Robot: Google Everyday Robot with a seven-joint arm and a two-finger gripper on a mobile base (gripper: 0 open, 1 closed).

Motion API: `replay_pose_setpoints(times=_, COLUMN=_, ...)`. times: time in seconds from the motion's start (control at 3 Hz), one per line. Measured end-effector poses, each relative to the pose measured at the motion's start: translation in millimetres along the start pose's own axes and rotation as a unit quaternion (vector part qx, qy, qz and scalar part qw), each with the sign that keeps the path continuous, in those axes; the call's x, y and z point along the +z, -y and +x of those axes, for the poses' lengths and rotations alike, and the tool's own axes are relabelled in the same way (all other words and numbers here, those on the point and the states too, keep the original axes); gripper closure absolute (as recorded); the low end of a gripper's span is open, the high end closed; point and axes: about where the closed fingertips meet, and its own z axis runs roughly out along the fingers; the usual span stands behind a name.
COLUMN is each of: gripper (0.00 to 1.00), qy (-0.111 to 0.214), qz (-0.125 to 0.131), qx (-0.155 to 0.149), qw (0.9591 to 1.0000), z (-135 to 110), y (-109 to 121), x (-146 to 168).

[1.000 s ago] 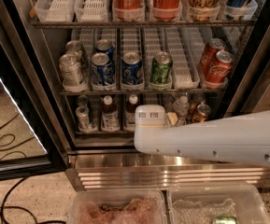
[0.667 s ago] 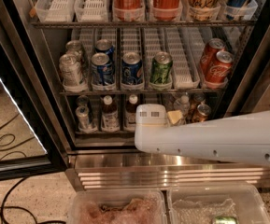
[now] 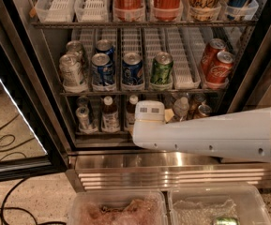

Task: Pick 7up can from bottom shelf of fridge

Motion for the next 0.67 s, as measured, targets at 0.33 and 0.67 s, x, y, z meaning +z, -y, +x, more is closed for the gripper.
replay_pose_setpoints(times=0.33, gripper=0.00, qy=0.000, qz=0.000, qx=0.000, qw=1.0000, z=0.0, y=0.0, x=0.0)
replay_pose_setpoints(times=0.67, gripper=0.19, qy=0.000, qz=0.000, qx=0.000, qw=1.0000, z=0.0, y=0.0, x=0.0)
